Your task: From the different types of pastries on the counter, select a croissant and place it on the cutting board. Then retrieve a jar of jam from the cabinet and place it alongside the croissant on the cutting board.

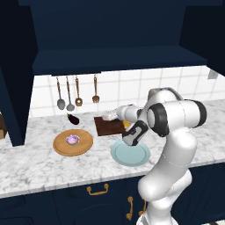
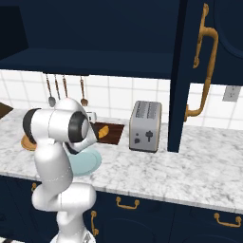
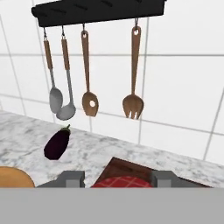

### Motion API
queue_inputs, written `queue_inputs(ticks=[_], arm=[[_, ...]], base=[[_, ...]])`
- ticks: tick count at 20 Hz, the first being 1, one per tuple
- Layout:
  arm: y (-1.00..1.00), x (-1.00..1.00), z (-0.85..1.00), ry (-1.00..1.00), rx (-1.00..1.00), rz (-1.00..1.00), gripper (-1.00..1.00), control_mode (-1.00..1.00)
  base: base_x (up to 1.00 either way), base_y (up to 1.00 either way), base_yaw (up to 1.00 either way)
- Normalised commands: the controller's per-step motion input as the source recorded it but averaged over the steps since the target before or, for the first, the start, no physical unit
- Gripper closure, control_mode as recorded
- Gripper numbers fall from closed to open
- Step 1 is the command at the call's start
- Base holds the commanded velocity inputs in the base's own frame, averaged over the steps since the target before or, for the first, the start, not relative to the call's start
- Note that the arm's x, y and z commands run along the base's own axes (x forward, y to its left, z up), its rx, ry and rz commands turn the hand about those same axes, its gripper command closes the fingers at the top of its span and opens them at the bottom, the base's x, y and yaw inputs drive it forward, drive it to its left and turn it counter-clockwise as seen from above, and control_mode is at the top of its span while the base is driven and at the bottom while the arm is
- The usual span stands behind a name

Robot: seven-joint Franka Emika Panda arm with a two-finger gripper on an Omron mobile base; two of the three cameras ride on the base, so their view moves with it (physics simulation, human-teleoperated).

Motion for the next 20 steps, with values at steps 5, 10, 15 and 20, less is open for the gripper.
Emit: queue_inputs(ticks=[5, 10, 15, 20], arm=[[0.11, 0.12, -0.21, 0.0, 0.0, 0.0, 1.0, -1.0], [0.01, 0.01, -0.31, 0.01, 0.0, 0.0, 1.0, -1.0], [0.0, 0.02, -0.21, 0.0, 0.0, 0.0, 1.0, -1.0], [0.0, 0.0, -0.17, 0.0, 0.01, 0.0, 1.0, -1.0]], base=[[0.0, 0.0, 0.0], [0.0, 0.0, 0.0], [0.0, 0.0, 0.0], [0.0, 0.0, 0.0]])
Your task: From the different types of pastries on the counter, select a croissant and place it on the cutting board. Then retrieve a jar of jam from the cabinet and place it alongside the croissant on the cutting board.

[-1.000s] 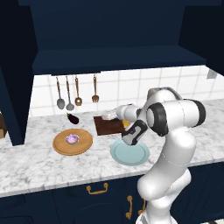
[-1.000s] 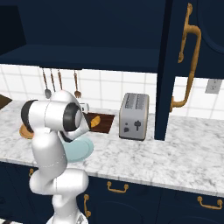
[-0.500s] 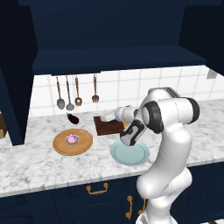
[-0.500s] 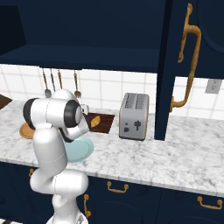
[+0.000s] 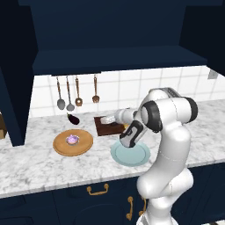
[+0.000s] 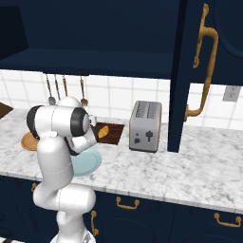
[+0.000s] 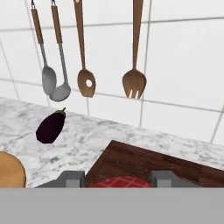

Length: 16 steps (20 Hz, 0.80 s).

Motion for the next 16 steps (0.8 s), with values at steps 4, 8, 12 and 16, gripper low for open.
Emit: queue_inputs(ticks=[4, 8, 12, 16], arm=[[0.0, 0.0, -0.06, 0.0, 0.02, 0.0, 1.0, -1.0], [0.0, 0.03, -0.03, -0.03, 0.08, 0.0, 1.0, -1.0], [0.0, 0.06, -0.15, -0.06, 0.1, 0.0, 1.0, -1.0], [0.0, 0.08, -0.34, 0.0, 0.05, 0.0, 1.0, -1.0]], base=[[0.0, 0.0, 0.0], [0.0, 0.0, 0.0], [0.0, 0.0, 0.0], [0.0, 0.0, 0.0]])
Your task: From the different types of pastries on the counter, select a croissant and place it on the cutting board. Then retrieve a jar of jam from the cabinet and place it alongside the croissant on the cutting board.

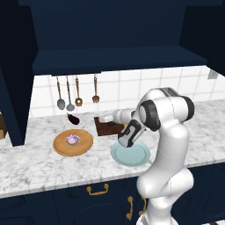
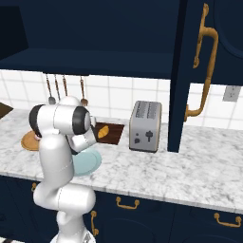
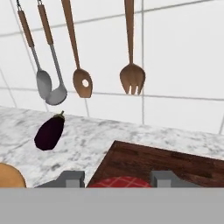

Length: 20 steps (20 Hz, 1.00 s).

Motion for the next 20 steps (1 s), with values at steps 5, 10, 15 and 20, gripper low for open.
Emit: queue_inputs(ticks=[5, 10, 15, 20], arm=[[0.0, 0.1, -0.25, 0.0, 0.03, 0.0, 1.0, -1.0], [0.0, 0.01, -0.1, 0.0, 0.0, 0.0, 1.0, -1.0], [0.1, 0.0, 0.0, 0.0, 0.01, 0.0, -1.0, -1.0], [0.0, 0.0, 0.0, 0.0, 0.01, 0.0, -1.0, -1.0]], base=[[0.0, 0.0, 0.0], [0.0, 0.0, 0.0], [0.0, 0.0, 0.0], [0.0, 0.0, 0.0]])
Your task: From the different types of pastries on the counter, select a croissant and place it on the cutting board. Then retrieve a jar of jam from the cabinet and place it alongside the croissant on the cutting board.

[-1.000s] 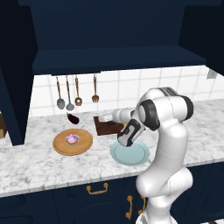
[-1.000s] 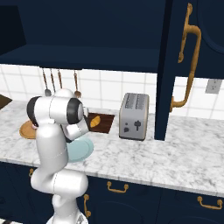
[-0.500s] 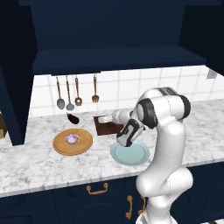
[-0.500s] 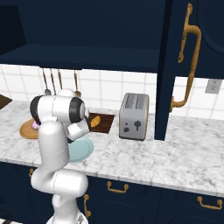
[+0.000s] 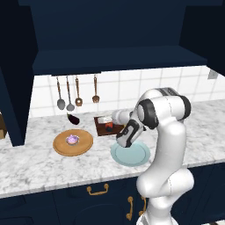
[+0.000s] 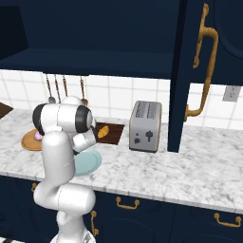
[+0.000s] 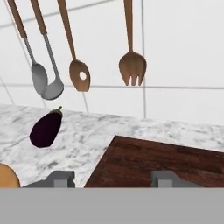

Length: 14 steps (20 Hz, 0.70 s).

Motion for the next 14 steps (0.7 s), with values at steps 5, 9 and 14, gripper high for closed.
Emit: queue_inputs(ticks=[5, 9, 14], arm=[[0.0, 0.0, 0.0, -0.03, 0.06, 0.0, -1.0, -1.0], [-0.04, -0.08, 0.19, -0.1, 0.07, 0.0, -1.0, -1.0], [-0.1, -0.46, 0.26, -0.05, 0.05, 0.0, -1.0, -1.0]], base=[[0.0, 0.0, 0.0], [0.0, 0.0, 0.0], [0.0, 0.0, 0.0]])
